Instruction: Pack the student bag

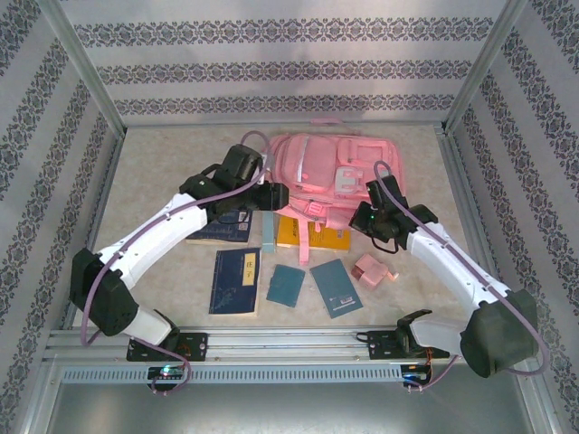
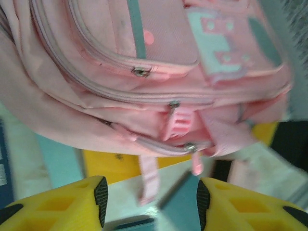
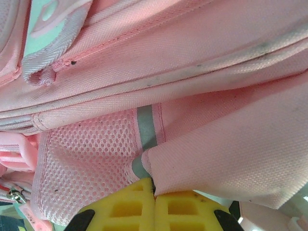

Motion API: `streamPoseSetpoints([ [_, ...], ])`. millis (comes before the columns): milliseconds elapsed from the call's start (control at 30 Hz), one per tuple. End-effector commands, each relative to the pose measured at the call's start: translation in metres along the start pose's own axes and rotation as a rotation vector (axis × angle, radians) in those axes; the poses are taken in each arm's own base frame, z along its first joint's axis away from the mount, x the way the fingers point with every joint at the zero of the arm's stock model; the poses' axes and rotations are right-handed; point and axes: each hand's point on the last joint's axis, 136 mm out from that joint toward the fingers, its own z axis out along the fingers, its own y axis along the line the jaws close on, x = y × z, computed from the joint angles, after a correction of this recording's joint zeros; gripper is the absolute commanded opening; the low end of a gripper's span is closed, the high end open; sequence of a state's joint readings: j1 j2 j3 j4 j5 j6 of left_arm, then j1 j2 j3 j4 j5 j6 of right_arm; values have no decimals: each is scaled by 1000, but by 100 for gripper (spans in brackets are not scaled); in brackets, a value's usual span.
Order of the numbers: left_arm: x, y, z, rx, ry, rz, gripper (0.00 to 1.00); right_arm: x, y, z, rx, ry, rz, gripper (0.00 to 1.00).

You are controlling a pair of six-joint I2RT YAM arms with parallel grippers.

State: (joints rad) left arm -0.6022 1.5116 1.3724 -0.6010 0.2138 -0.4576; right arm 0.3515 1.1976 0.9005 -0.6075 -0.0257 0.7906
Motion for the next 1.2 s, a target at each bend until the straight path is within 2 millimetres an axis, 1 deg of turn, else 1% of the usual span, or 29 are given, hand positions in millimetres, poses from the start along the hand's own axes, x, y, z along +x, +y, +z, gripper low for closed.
streamPoseSetpoints([
  [0,42,36,12,-196,210,290,53,-10,11,-13,-39,-58,-95,0],
  [100,49,36,24,-182,252,403,54,-5,12,-9,-59,-44,-91,0],
  [200,46,32,29,-154,246,508,54,-3,12,-8,-67,-35,-94,0],
  [300,38,26,31,-128,200,597,55,-1,12,-9,-71,-34,-108,0],
  [400,29,22,30,-113,136,689,57,2,11,-9,-74,-39,-156,0],
  [467,28,19,30,-89,90,768,59,5,10,-9,-85,-46,-214,0],
  [500,28,16,28,-71,56,813,63,8,14,-9,-117,-46,-266,0],
  [533,29,14,29,-55,29,857,66,13,17,-8,-146,-45,-319,0],
  [600,33,10,27,-19,-20,947,68,20,19,-6,-160,-45,-403,0],
  [667,42,4,27,34,-63,1038,69,24,14,-3,-151,-42,-455,0],
  [767,42,0,27,58,-108,1110,69,33,6,-1,-149,-33,-528,0],
  [833,53,-1,28,97,-79,1188,67,40,1,1,-155,-24,-573,0],
  [900,61,2,31,110,-42,1259,64,46,-2,2,-151,-16,-600,0],
  [933,63,5,33,105,-29,1287,64,48,-5,3,-144,-9,-605,0],
  [1000,63,7,34,102,-24,1331,64,55,-3,3,-178,3,-617,0],
  [1067,62,6,36,119,-22,1359,63,56,-4,3,-182,2,-603,0],
  [1167,70,7,42,161,49,1406,60,57,-7,5,-169,5,-590,0],
])
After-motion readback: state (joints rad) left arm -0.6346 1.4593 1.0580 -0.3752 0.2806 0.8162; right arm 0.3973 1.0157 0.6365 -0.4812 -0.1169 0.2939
